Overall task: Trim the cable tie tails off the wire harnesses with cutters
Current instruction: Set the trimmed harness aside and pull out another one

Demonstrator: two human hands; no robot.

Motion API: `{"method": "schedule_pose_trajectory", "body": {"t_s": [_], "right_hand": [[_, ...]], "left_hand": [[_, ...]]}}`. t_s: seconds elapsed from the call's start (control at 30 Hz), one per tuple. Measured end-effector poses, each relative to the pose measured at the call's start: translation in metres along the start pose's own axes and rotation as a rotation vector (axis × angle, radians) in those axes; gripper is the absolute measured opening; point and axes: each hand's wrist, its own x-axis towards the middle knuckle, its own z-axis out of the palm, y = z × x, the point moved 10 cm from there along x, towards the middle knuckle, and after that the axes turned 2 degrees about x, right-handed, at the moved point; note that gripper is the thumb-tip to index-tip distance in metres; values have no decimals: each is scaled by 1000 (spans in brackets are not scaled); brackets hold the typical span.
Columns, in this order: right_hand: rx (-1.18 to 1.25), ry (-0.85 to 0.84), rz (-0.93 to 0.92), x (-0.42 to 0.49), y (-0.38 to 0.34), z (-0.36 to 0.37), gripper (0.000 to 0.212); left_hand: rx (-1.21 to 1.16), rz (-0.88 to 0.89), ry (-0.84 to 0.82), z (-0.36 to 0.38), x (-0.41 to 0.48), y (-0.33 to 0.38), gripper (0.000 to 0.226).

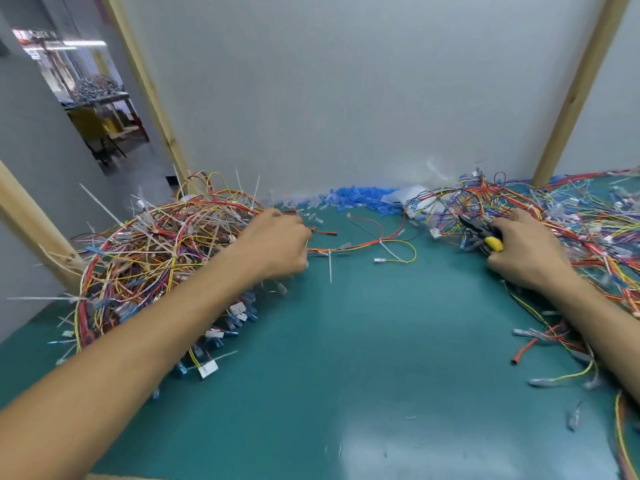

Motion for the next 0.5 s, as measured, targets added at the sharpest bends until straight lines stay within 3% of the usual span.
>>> {"method": "schedule_pose_trajectory", "body": {"t_s": [0.07, 0.13, 0.2, 0.37, 0.43, 0.5], "right_hand": [[23, 4, -15, -2, -2, -1, 21], [54, 29, -40, -2, -4, -3, 21], [111, 120, -62, -4, -4, -10, 18], [272, 496, -253, -20, -26, -52, 28], [316, 559, -364, -26, -42, -62, 26], [353, 562, -462, -33, -61, -66, 26]], "left_hand": [[-45, 13, -104, 26, 8, 21, 33], [-105, -52, -41, 30, 14, 23, 26], [-140, -131, 129, 13, 15, 18, 19], [-676, -514, 958, -65, -47, -40, 9], [-817, -632, 1102, -77, -66, -56, 7], [-1177, -745, 1036, -61, -59, -73, 8]]}}
